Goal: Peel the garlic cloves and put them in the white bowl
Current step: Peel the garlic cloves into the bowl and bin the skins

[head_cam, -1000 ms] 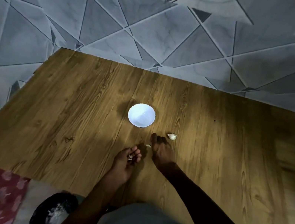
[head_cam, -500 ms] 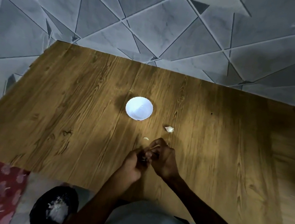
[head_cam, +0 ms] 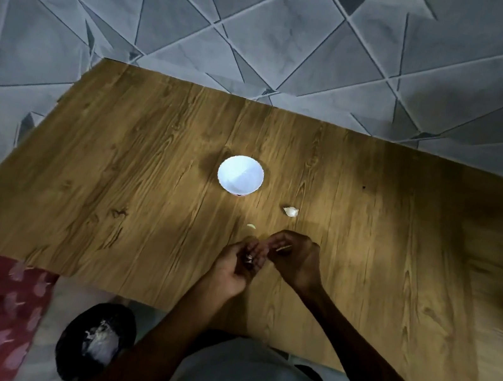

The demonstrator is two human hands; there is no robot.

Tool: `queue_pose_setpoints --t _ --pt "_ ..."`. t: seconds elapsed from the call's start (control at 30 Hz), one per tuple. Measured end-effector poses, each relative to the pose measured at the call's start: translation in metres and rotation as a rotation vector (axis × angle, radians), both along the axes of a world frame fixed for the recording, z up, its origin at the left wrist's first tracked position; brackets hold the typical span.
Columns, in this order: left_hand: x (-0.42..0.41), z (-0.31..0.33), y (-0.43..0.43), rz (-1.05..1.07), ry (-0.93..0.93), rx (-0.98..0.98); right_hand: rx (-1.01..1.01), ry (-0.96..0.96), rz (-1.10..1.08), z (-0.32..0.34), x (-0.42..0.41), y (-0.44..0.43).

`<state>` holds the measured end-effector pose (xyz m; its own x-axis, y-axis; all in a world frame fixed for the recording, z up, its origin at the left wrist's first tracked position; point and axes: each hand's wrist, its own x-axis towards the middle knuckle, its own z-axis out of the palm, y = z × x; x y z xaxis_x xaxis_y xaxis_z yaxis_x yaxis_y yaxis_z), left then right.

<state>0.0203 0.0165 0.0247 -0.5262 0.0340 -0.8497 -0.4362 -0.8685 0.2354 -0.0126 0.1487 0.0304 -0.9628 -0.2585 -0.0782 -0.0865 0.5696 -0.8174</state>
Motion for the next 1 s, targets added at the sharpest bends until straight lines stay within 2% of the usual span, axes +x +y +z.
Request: queue_pose_setpoints --t 0.07,0.17,0.33,0.5,0.7,0.83,1.0 --pt "0.003 -0.001 -0.003 0.037 -0.020 0.002 -0.019 -0.049 -0.023 0.001 0.001 0.003" --pt "0.011 0.000 -0.011 0.078 -0.020 -0.019 -0.127 -0.239 -0.075 0.003 0.006 0.005" --pt "0.041 -0.010 -0.039 0.091 -0.039 -0.134 -0.027 -0.233 0.025 -0.016 0.025 0.003" --pt "0.086 -0.022 -0.069 0.156 -0.073 -0.139 -0.078 -0.356 0.093 -0.027 0.061 -0.030" --pt "0.156 -0.027 -0.132 0.372 -0.042 -0.086 -0.128 -0.349 0.330 -0.016 0.117 -0.131" --pt "0.219 -0.044 -0.192 0.511 -0.057 -0.091 -0.160 -0.418 0.501 -0.018 0.171 -0.211" --pt "0.304 -0.097 -0.284 0.614 -0.162 -0.113 -0.123 -0.510 0.670 -0.058 0.252 -0.312"
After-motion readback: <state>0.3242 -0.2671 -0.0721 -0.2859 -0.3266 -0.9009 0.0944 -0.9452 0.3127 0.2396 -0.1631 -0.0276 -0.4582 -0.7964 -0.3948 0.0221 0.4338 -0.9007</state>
